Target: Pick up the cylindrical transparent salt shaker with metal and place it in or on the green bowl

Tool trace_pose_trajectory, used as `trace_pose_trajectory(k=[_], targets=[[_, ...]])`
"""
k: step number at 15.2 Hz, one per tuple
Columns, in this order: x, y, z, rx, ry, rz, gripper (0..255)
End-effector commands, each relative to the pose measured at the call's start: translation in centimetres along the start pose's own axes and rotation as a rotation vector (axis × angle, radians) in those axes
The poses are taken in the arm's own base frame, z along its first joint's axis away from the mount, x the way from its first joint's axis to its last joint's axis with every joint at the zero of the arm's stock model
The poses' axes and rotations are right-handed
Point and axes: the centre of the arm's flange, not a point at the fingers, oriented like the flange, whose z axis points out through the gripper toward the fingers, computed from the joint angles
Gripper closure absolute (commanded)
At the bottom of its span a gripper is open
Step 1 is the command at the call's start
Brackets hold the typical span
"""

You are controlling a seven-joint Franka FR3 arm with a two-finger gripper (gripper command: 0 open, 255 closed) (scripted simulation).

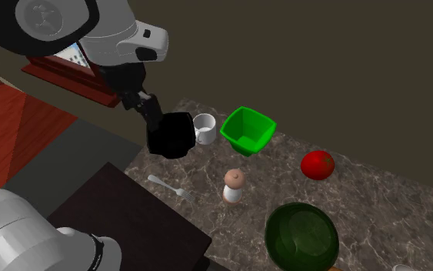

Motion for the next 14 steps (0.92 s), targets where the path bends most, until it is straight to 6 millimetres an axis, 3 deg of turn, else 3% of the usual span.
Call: trace_pose_trajectory(k=[1, 14], targets=[[0.0, 0.0, 0.0, 0.000, 0.000, 0.000, 0], [7.5, 8.5, 12.1, -0.037, 0.037, 0.008, 0]])
